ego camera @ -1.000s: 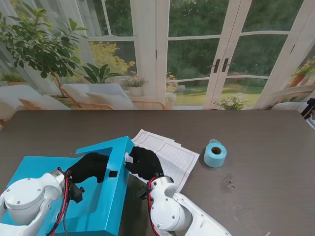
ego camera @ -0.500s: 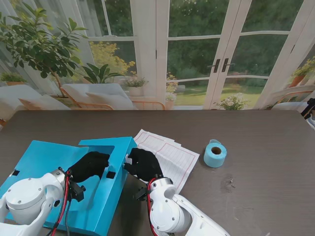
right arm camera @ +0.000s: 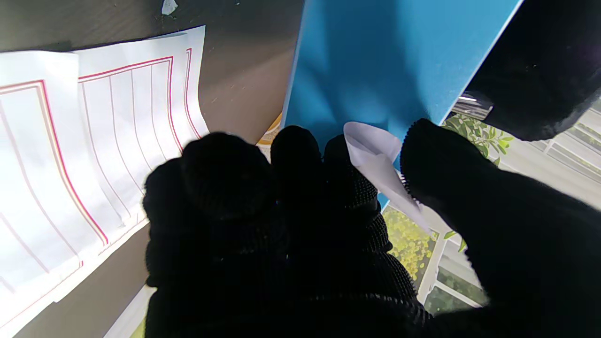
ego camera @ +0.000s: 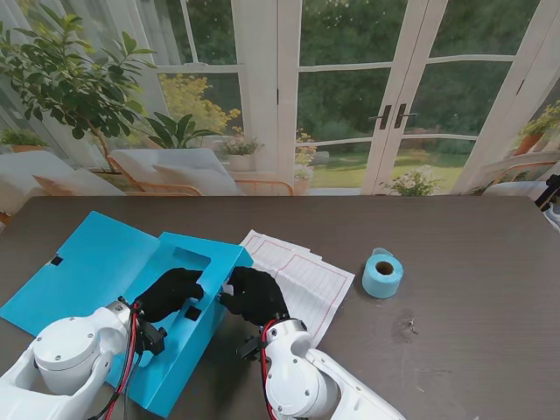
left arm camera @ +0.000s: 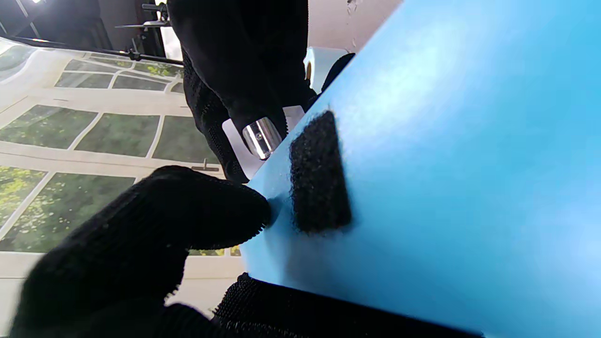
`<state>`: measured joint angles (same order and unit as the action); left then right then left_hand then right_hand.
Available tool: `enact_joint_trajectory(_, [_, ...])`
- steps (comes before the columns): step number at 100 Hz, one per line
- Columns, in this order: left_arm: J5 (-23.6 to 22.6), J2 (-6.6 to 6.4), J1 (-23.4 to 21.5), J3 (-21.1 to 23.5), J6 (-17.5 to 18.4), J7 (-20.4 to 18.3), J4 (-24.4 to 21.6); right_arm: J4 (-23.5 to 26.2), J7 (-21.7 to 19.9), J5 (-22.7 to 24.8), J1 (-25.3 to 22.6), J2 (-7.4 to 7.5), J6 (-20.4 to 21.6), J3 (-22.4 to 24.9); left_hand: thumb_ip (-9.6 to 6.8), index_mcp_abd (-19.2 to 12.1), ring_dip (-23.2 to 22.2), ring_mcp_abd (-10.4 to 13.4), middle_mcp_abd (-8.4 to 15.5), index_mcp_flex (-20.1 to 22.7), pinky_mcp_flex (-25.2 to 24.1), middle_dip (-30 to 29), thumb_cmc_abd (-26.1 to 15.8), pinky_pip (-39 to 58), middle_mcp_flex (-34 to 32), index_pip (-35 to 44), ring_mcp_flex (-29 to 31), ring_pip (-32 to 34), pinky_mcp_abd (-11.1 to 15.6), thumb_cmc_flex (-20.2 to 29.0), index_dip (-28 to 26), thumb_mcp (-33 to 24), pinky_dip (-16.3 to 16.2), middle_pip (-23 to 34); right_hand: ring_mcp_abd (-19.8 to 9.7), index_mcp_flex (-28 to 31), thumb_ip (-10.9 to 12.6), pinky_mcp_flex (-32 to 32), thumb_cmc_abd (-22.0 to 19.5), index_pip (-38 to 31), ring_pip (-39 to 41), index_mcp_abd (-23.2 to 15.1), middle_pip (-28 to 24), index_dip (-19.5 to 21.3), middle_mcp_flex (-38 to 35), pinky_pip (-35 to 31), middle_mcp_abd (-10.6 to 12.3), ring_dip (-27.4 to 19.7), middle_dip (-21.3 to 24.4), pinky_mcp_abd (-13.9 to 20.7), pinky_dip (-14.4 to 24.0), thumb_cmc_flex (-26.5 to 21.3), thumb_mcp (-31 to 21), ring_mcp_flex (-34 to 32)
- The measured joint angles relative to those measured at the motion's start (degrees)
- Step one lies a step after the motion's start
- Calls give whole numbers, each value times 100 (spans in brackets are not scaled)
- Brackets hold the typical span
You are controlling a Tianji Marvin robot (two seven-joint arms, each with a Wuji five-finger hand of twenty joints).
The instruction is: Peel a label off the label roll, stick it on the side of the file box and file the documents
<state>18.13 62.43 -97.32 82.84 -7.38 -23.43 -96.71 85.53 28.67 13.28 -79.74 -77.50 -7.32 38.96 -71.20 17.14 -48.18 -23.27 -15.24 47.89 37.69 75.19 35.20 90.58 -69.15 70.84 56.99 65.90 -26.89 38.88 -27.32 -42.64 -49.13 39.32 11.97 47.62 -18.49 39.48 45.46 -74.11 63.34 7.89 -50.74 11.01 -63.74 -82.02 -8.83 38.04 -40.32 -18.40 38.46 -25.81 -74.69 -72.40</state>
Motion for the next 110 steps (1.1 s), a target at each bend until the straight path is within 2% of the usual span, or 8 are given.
enact_joint_trajectory(1, [0, 0, 4, -5, 0, 0, 5, 0, 1, 0, -1, 0, 0, 0, -72, -1, 5, 5, 4, 0, 21, -5, 4, 4, -26, 19, 42, 0, 0, 14, -10, 0, 2, 2, 0, 1, 0, 0, 0, 0, 0, 5, 0, 0, 0, 0, -2, 0, 0, 0, 0, 0, 0, 0])
enact_joint_trajectory(8, [-1, 0, 28, -39, 4, 0, 43, -3, 4, -1, -8, 1, 1, 0, -156, -7, 35, 25, 18, 5, 145, -80, 138, 71, -90, 69, 175, 2, -1, 15, -24, -45, 117, 42, 0, 3, 0, 1, 0, 0, 1, 87, 15, -1, -1, 0, -55, 0, 0, 0, 0, 0, 0, -1])
enact_joint_trajectory(21, [-38, -1, 49, -72, 87, -28, 93, -8, 0, -7, -21, 5, 2, 14, -157, -8, 207, 100, 29, 32, 412, -172, 145, 266, -255, 72, 516, 44, -15, 15, 19, -87, 529, 56, 0, 45, 0, 24, 0, 0, 3, 100, 21, -28, -4, 0, -65, 0, 0, 0, 0, 0, 0, -43])
enact_joint_trajectory(23, [-51, -1, 49, -75, 109, -32, 99, -8, -4, -10, -24, 6, 2, 18, -267, -8, 215, 104, 31, 35, 429, -172, 145, 292, -282, 72, 552, 51, -18, 15, 31, -88, 545, 62, 0, 46, 0, 24, 0, 0, 3, 100, 21, -29, -4, 0, -65, 0, 0, 0, 0, 0, 0, -43])
enact_joint_trajectory(53, [-60, 11, -47, -4, 344, -95, 120, 20, -123, -19, -53, 23, 18, 89, -268, 12, 221, 172, 31, 85, 711, -113, 159, 426, -461, -3, 952, 56, -55, 59, 233, -166, 749, 67, 0, 48, 0, 25, 3, -1, 3, -168, 78, -57, 17, 0, -65, 0, -1, 0, 0, 0, 2, -43])
enact_joint_trajectory(74, [-32, 12, -157, 93, 385, -165, 38, 111, -246, -58, -73, 65, 25, 143, -268, 32, 217, 216, 35, 87, 856, 1, 238, 436, -518, -15, 1096, 55, -111, 117, 314, -192, 1016, 113, 7, -76, 0, 25, 3, -3, -39, -170, 75, 12, 208, 0, -65, 0, -2, 0, 0, 13, -259, -43])
enact_joint_trajectory(99, [50, -5, -201, 186, 405, -387, 22, 136, -325, -114, -75, 105, 123, 190, -265, 54, 77, 217, 35, 87, 857, 164, 318, 439, -519, -59, 1096, 56, -125, 178, 356, -217, 1076, 120, 24, -144, 1, 23, -78, -4, -39, -165, 28, 33, 306, 0, -69, 0, -3, 0, 10, 213, -325, -38])
enact_joint_trajectory(110, [86, -14, -221, 221, 414, -445, 17, 152, -388, -118, -74, 126, 144, 207, -265, 55, 47, 218, 35, 87, 857, 220, 357, 439, -519, -59, 1096, 55, -131, 181, 357, -229, 1099, 123, 29, -147, 100, 23, -78, 9, -36, -165, 28, 35, 307, 0, -70, 0, -3, 0, 18, 303, -326, -37])
